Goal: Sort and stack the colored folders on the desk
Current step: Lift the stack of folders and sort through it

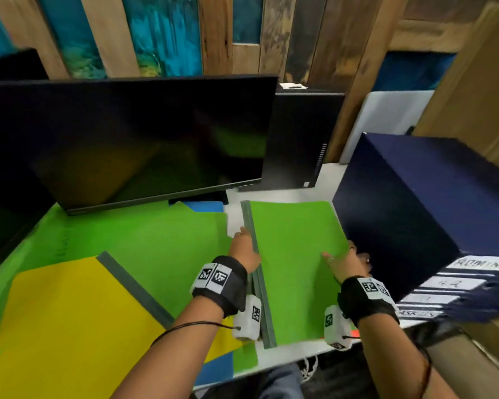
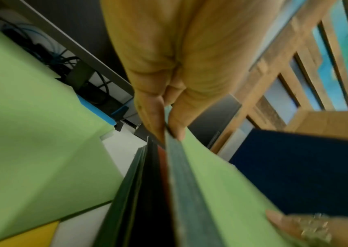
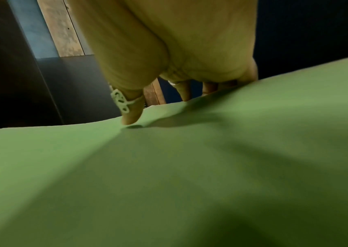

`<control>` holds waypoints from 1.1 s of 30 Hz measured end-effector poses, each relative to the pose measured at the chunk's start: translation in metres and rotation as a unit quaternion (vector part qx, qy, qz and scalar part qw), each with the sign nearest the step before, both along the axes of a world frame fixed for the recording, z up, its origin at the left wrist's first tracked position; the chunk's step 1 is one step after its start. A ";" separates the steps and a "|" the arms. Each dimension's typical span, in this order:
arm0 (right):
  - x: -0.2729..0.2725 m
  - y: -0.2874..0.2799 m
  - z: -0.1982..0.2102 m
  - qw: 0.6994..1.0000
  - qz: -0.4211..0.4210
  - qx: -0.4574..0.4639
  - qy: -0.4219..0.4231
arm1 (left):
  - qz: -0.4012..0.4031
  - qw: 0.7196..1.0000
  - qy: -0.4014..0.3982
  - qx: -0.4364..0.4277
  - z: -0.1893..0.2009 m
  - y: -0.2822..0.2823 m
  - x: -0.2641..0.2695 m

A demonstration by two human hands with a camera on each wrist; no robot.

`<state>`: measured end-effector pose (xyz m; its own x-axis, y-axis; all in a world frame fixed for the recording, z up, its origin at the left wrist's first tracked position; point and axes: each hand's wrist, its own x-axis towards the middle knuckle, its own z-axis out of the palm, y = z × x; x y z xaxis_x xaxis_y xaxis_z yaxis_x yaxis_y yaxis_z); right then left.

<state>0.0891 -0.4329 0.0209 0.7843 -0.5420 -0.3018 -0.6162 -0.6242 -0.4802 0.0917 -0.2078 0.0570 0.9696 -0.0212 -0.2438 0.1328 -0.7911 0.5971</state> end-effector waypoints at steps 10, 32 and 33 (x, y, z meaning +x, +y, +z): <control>-0.002 -0.012 -0.011 0.993 0.019 -0.093 0.065 | -0.024 0.996 -0.004 0.086 -0.042 -0.026 0.010; -0.006 0.088 0.035 0.943 0.314 -0.089 -0.061 | 0.059 0.993 0.034 0.095 -0.041 0.063 0.002; -0.008 0.103 0.035 0.933 0.349 -0.056 -0.072 | 0.089 0.990 0.025 0.111 -0.041 0.081 -0.003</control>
